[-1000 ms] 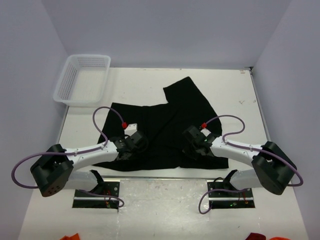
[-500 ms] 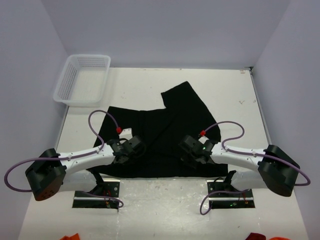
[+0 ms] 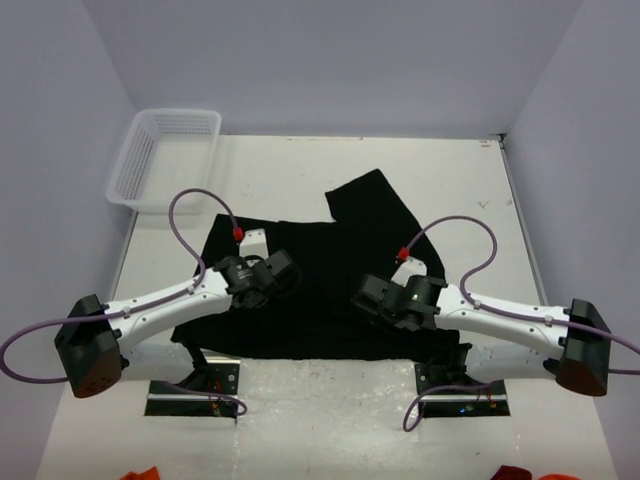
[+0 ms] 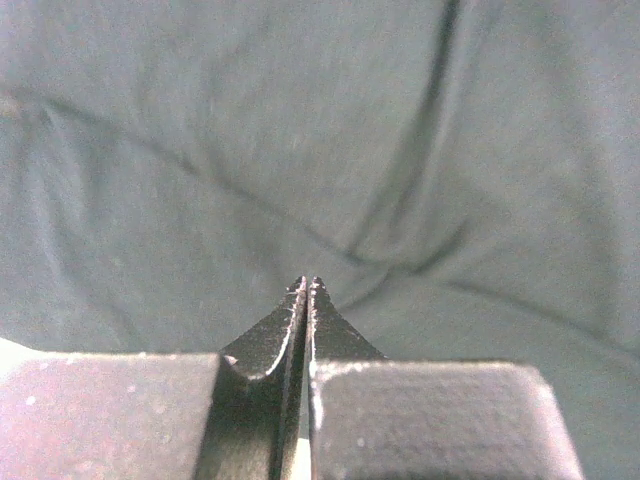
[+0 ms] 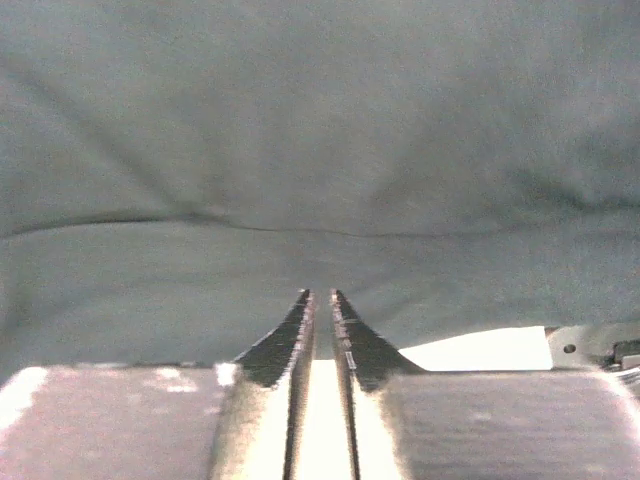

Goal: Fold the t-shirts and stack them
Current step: Grap the side of the flattened tshirt furthest away from the robot with both arms

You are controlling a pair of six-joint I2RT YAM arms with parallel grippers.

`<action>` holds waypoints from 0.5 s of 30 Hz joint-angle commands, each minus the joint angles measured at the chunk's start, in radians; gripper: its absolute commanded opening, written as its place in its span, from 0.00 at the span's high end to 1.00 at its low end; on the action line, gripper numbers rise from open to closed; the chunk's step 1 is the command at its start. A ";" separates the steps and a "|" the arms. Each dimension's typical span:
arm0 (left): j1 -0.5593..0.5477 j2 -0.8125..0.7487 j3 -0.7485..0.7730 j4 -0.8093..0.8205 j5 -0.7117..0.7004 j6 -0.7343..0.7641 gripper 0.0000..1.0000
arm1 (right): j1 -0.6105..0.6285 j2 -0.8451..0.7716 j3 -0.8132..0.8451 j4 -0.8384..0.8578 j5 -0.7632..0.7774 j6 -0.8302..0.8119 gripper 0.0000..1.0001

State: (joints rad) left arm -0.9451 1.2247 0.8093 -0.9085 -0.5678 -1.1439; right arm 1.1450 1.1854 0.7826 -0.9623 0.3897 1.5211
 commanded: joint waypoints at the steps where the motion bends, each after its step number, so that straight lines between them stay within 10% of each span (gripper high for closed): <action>1: -0.006 0.045 0.120 -0.053 -0.158 0.045 1.00 | 0.005 -0.032 0.163 -0.105 0.210 -0.132 0.85; 3: -0.006 0.116 0.195 -0.026 -0.182 0.093 1.00 | -0.004 -0.009 0.223 -0.034 0.300 -0.344 0.77; 7: -0.004 0.295 0.347 0.011 -0.187 0.232 1.00 | -0.082 0.092 0.394 0.006 0.538 -0.557 0.07; 15: 0.227 0.429 0.511 0.358 0.224 0.536 1.00 | -0.666 0.466 0.847 0.175 -0.176 -1.048 0.20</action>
State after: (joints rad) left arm -0.8104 1.6390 1.2438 -0.7181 -0.4988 -0.7631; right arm 0.5774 1.5551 1.4784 -0.8398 0.4660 0.6868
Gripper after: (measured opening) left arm 0.002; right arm 0.807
